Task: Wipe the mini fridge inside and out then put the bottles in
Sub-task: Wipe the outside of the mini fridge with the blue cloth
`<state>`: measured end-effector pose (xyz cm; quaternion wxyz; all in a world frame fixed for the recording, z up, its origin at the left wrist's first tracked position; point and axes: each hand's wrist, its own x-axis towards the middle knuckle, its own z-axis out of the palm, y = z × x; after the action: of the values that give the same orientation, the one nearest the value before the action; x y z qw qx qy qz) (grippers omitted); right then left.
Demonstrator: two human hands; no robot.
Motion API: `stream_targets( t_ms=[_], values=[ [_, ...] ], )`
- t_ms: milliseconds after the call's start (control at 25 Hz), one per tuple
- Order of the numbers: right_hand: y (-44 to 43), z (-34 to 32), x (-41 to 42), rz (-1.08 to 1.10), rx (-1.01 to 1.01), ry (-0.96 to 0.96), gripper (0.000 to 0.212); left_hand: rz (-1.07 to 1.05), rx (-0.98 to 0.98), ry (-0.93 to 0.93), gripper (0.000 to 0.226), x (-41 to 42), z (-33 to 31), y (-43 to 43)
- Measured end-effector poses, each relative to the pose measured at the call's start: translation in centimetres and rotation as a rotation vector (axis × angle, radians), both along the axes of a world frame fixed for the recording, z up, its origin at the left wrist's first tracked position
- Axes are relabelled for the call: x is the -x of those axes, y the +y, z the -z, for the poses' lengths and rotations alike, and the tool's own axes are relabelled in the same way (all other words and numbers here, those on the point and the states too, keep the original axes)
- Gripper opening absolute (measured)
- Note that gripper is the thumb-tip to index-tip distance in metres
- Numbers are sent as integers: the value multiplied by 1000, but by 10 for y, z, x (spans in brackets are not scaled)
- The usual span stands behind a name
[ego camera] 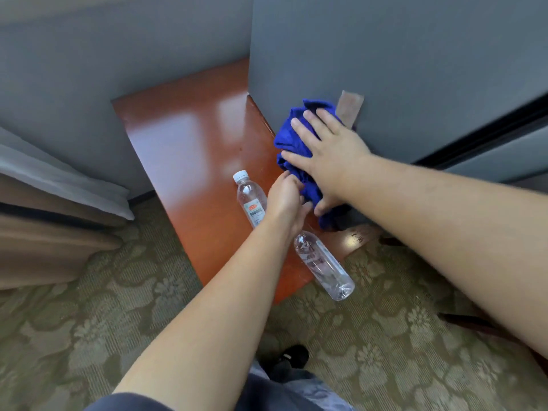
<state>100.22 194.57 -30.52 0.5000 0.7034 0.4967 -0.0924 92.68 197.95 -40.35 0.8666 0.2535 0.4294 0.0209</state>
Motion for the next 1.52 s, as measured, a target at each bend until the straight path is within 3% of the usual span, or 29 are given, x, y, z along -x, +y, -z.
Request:
stream_targets(
  t_ms=[40, 120, 200, 280, 360, 440, 560, 680, 1000, 1280, 1400, 1480, 1520],
  values=[
    [-8, 8, 6, 1, -26, 3, 118, 18, 15, -6, 32, 4, -1, 2],
    [-20, 23, 10, -13, -153, 39, 88, 131, -8, -25, 25, 11, -5, 5],
    [-23, 33, 8, -29, -280, 34, 60, 315, -155, -37, 29, 17, -6, 12],
    [-24, 38, 7, -30, -335, 26, 48, 556, -550, 37, 26, 24, 0, 21],
    [-23, 38, 6, -37, -342, 26, 43, 875, -1145, 101, 30, 40, 14, 21],
    [-23, 36, 3, -42, -351, 47, 40, 1142, -1632, -56, 41, 61, 25, 3],
    [-21, 32, 1, -22, -370, 64, 36, 1467, -1879, -458, 55, 84, 37, -29],
    [-21, 34, 2, -20, -367, 47, 40, 1568, -2034, -566, 47, 89, 50, -37],
    [-19, 38, -2, -42, -353, 46, 42, 1382, -2133, -395, 59, 64, 53, 40],
    [-22, 41, 1, -15, -371, 70, 37, 1347, -1945, -310, 57, 31, 53, 90],
    [-37, 40, 11, 11, -372, 81, 36, 1310, -1975, -350, 51, 27, 48, 90],
    [-52, 38, 20, 21, -389, 71, 36, 1128, -1918, -288, 43, 36, 41, 67],
    [-62, 35, 25, 22, -397, 65, 36, 968, -1786, -194, 39, 42, 34, 48]
  ],
)
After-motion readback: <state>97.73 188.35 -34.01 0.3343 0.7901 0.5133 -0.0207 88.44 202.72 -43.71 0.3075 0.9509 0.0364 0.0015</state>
